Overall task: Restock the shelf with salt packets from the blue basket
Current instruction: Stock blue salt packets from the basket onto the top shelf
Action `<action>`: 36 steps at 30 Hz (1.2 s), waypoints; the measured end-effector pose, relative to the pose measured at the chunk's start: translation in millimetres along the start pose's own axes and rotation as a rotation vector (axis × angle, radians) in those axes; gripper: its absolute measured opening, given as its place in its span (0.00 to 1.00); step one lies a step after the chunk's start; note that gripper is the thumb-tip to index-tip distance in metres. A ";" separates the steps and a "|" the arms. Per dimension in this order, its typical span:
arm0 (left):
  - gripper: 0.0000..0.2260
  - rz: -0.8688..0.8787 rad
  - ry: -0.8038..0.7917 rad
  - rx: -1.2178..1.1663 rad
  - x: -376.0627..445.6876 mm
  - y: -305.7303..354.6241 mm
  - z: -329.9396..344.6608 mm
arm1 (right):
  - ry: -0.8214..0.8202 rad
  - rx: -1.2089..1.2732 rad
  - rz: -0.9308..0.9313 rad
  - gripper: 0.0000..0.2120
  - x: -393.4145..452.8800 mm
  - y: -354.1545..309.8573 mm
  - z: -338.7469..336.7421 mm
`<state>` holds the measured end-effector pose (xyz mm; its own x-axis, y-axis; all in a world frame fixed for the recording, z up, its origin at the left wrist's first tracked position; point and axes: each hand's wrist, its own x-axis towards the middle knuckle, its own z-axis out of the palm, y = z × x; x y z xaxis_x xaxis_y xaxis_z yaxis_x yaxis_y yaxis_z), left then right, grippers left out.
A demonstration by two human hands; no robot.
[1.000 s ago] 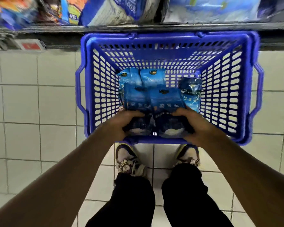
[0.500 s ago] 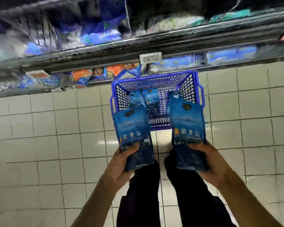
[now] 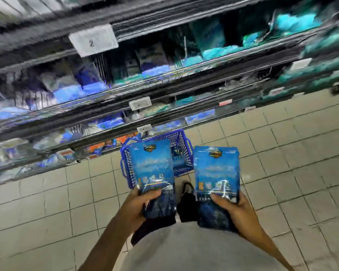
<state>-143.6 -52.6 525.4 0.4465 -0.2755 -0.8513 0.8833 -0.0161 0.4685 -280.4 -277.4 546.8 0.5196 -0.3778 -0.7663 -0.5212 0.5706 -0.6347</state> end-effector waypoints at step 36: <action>0.34 0.108 -0.919 1.138 -19.3 -111.6 465.9 | 0.903 0.939 -0.444 0.23 -151.4 33.6 -300.6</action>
<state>-317.3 -493.3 599.6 -0.1291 -0.8198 -0.5580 0.0705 -0.5688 0.8194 -580.1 -420.2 611.6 -0.2838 -0.7882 -0.5461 0.4077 0.4163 -0.8127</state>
